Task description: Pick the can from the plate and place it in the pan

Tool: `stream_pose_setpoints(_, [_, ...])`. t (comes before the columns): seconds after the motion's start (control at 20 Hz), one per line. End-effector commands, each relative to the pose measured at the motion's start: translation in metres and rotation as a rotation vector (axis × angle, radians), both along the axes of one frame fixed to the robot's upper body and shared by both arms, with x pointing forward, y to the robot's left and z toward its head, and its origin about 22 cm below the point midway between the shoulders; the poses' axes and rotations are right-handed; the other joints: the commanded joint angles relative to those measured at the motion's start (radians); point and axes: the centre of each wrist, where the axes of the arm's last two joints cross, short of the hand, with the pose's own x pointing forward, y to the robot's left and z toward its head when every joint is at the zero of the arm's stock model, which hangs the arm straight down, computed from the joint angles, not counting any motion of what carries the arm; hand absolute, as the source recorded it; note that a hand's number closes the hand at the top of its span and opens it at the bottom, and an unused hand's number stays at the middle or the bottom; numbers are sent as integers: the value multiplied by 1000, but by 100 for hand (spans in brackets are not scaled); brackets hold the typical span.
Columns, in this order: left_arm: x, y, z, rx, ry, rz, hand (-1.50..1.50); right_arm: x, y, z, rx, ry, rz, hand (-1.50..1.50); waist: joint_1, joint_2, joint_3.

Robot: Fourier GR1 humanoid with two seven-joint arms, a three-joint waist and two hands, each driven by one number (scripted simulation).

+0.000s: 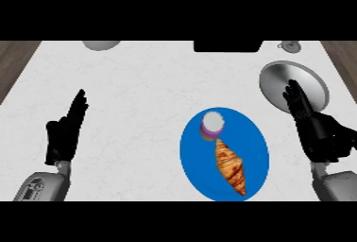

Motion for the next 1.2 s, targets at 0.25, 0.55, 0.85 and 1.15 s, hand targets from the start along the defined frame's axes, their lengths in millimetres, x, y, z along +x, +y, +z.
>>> stream_pose_setpoints(0.25, [5, -80, 3, -250, 51, -335, 0, 34, 104, 79, -431, -285, 717, 150, 140, 23, -15])
stream_pose_setpoints(0.55, [-5, -71, 2, -362, 137, -374, 0, 64, 138, 71, -582, -660, 664, -150, 73, 26, -1])
stream_pose_setpoints(0.85, [-3, -75, 12, -374, 137, -340, 0, 70, 153, 86, -1019, -588, 865, -150, 23, 9, -5])
stream_pose_setpoints(1.15, [-9, -68, 9, -362, 144, -315, 0, 64, 167, 96, -1652, -472, 806, -150, 3, -13, -9])
